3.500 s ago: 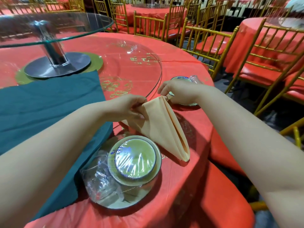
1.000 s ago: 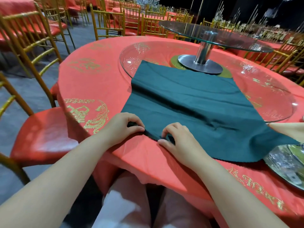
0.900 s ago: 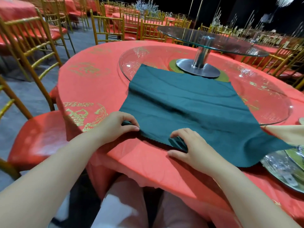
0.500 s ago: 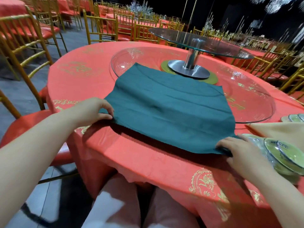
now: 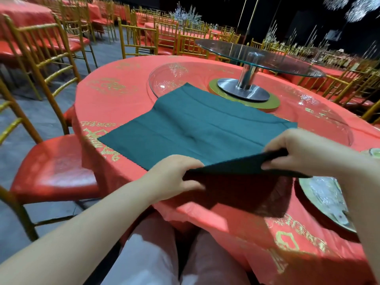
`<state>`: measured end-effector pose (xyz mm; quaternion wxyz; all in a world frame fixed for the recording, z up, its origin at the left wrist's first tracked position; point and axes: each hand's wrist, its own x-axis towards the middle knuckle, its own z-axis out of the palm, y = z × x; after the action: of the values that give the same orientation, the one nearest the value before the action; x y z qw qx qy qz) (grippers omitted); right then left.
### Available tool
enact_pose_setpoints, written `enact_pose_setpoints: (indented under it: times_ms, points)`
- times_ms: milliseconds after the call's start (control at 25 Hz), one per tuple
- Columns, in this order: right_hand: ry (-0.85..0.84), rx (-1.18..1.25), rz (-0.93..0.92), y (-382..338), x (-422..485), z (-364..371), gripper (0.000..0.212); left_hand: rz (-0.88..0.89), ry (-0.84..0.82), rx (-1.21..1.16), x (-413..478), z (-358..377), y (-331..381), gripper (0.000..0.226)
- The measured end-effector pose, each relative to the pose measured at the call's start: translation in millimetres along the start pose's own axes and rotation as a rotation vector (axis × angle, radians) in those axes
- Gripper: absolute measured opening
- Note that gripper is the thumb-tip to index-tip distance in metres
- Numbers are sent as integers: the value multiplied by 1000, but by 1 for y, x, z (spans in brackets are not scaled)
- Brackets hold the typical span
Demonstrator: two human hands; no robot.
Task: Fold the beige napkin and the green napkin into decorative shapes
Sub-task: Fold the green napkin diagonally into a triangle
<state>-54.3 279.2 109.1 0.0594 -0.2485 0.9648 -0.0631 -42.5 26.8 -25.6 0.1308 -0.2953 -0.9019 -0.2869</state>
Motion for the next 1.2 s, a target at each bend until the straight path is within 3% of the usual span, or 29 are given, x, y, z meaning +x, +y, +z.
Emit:
enact_pose_setpoints:
  times_ms: [160, 280, 440, 680, 920, 1080, 1200]
  points:
    - [90, 204, 39, 11, 8, -23, 18, -117, 224, -128, 6, -17, -7, 19]
    - [138, 396, 87, 26, -1, -15, 15, -176, 170, -230, 7, -30, -14, 5]
    - [310, 628, 133, 34, 7, 2, 7, -202, 59, -269, 7, -31, -19, 17]
    - [456, 374, 139, 32, 48, -15, 4, -295, 138, -258, 14, -38, -35, 18]
    - [430, -7, 186, 30, 140, -35, 12, -393, 205, -149, 45, -41, -61, 11]
    - [565, -4, 148, 28, 225, -38, 5, -455, 254, -78, 92, -56, -100, 9]
    - [597, 128, 126, 31, 295, -32, 16, -516, 318, -15, 130, -67, -141, 6]
